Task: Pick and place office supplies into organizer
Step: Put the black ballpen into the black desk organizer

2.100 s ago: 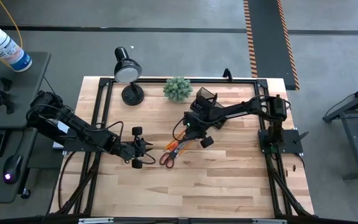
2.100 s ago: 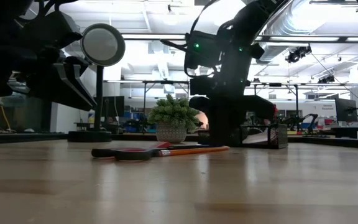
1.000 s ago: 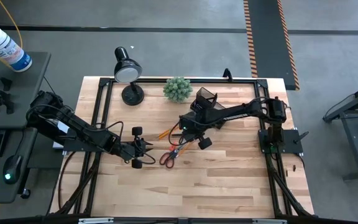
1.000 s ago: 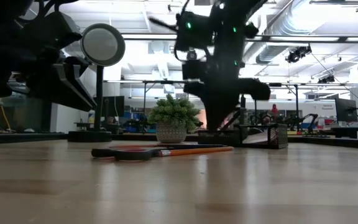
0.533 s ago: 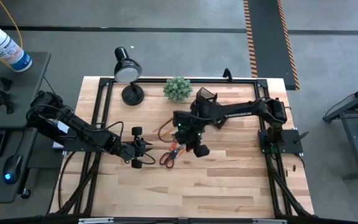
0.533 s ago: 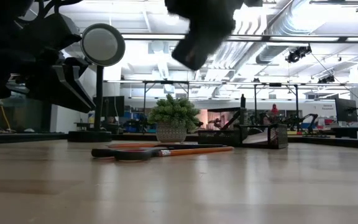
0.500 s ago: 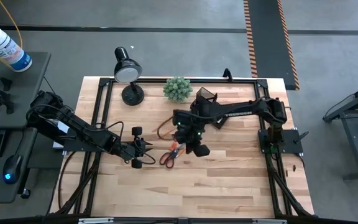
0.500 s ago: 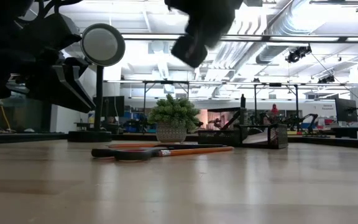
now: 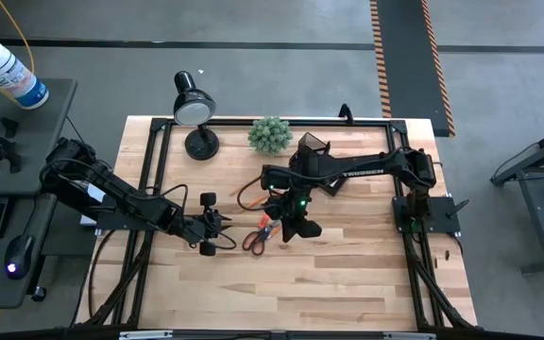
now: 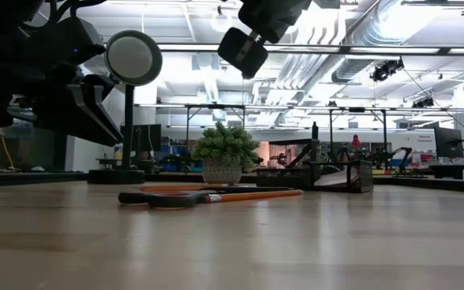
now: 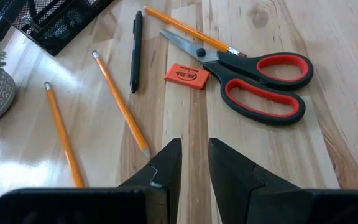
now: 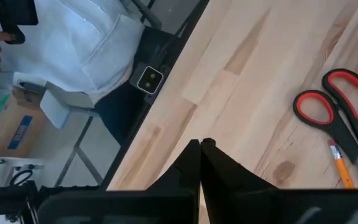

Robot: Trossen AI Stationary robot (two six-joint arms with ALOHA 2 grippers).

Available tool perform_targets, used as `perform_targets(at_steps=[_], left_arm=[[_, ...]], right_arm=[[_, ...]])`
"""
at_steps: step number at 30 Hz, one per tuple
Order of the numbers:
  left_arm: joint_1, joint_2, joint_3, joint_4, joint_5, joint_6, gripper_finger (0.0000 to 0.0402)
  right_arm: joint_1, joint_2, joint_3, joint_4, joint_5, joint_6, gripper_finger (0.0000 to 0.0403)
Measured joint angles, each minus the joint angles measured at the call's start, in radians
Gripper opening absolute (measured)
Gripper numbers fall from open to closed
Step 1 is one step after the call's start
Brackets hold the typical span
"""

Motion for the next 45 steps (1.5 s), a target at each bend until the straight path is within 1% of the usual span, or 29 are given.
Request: perform_targets(at_steps=[15, 22, 25, 28, 30, 33, 35, 37, 40, 43, 45], left_arm=[[0.000, 0.000, 0.000, 0.000, 0.000, 0.000, 0.0067], [0.000, 0.000, 0.000, 0.000, 0.000, 0.000, 0.0067], [0.000, 0.000, 0.000, 0.001, 0.000, 0.000, 0.0067], [0.000, 0.000, 0.000, 0.001, 0.000, 0.000, 0.0067], [0.000, 0.000, 0.000, 0.001, 0.000, 0.000, 0.0067], [0.000, 0.000, 0.000, 0.001, 0.000, 0.000, 0.0067], [0.000, 0.000, 0.000, 0.002, 0.000, 0.002, 0.0067], [0.000, 0.000, 0.000, 0.004, 0.000, 0.006, 0.0067], [0.000, 0.000, 0.000, 0.013, 0.000, 0.007, 0.0067], [0.000, 0.000, 0.000, 0.052, 0.000, 0.012, 0.0067], [0.000, 0.000, 0.000, 0.088, -0.001, 0.044, 0.0067]], right_arm=[[0.053, 0.000, 0.000, 0.038, -0.014, 0.001, 0.0000], [0.082, 0.000, 0.000, 0.039, 0.047, 0.001, 0.0000], [0.093, -0.001, 0.000, 0.039, 0.111, 0.001, 0.0000], [0.106, -0.001, 0.000, 0.038, 0.209, 0.005, 0.0000], [0.118, -0.001, 0.000, 0.027, 0.314, 0.032, 0.0000], [0.147, -0.001, 0.000, -0.043, 0.482, 0.053, 0.0001], [0.169, -0.001, -0.001, -0.090, 0.573, 0.054, 0.0001], [0.186, -0.001, -0.001, -0.106, 0.642, 0.057, 0.0001], [0.202, -0.001, -0.001, -0.103, 0.705, 0.057, 0.0001], [0.205, -0.001, -0.006, -0.105, 0.740, 0.070, 0.0001], [0.206, -0.002, -0.027, -0.117, 0.756, 0.091, 0.0001]])
